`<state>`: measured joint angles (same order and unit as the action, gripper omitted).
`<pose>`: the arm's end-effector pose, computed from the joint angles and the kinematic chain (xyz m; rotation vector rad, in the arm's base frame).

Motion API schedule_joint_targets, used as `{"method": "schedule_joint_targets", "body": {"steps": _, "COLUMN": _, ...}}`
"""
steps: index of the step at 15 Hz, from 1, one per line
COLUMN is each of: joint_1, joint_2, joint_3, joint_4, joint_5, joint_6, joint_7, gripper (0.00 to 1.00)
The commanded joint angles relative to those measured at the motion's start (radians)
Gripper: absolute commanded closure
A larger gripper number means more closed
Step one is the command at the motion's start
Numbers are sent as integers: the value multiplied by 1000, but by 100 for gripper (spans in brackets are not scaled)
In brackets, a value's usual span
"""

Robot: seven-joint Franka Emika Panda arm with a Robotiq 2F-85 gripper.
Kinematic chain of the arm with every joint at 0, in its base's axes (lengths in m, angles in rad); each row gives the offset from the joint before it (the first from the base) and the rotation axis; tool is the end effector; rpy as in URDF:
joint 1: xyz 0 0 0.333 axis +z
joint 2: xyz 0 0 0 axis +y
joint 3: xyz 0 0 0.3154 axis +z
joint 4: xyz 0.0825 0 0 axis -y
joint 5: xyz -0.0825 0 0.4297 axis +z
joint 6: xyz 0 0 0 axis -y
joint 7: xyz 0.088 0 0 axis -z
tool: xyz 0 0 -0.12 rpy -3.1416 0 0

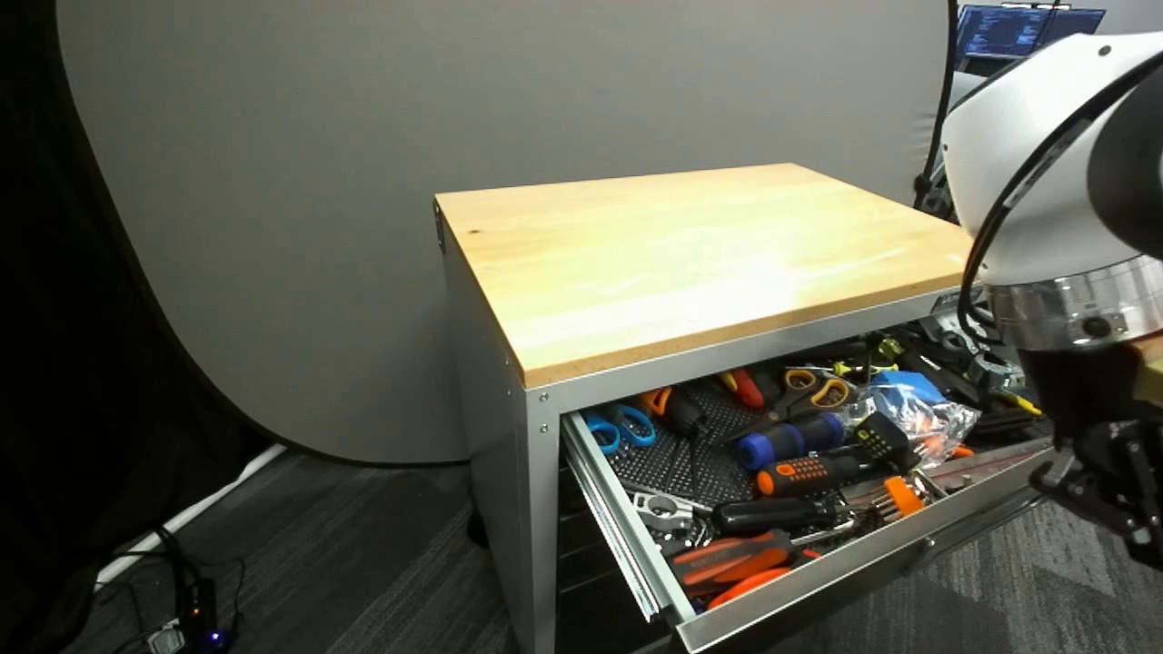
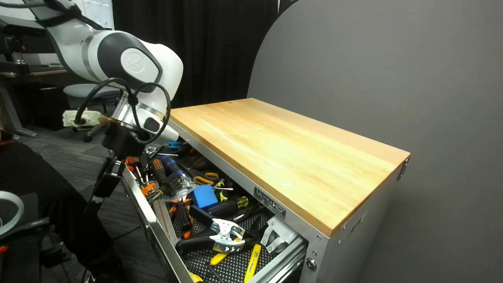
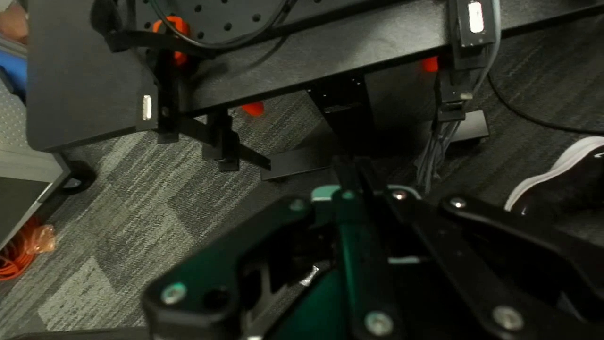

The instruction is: Put the screwdriver in the drawer and then close the drawer

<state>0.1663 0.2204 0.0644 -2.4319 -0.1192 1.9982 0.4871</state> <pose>0.4119 0.0901 0.1338 2.7153 -0.2272 -0.8260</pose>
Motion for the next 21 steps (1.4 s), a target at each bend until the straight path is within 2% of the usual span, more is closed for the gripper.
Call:
{"method": "schedule_joint_targets", "body": {"steps": 1, "joint_1": -22, "joint_2": 57, "joint_3": -6, "joint_4": 38, "joint_5": 80, "joint_6": 77, "joint_7": -8, "gripper": 100}}
{"method": "schedule_joint_targets", "body": {"steps": 2, "joint_1": -26, "joint_2": 65, "joint_3": -8, "joint_4": 42, "joint_5": 98, "joint_6": 102, "joint_7": -12, "gripper": 95}}
{"method": "schedule_joint_targets", "body": {"steps": 5, "joint_1": -31, "joint_2": 77, "joint_3": -9, "joint_4": 57, "joint_5": 144, "joint_6": 179, "joint_7": -19, "gripper": 93}}
{"method": "schedule_joint_targets", "body": {"steps": 15, "joint_1": 5, "joint_2": 87, "joint_3": -2, "joint_4": 77, "joint_5": 134, "joint_6": 404, "joint_7": 4, "gripper": 94}}
{"method": "schedule_joint_targets", "body": {"steps": 21, "joint_1": 57, "joint_2": 114, "joint_3": -6, "joint_4": 113, "joint_5": 99, "joint_6": 527, "joint_7": 35, "gripper": 94}}
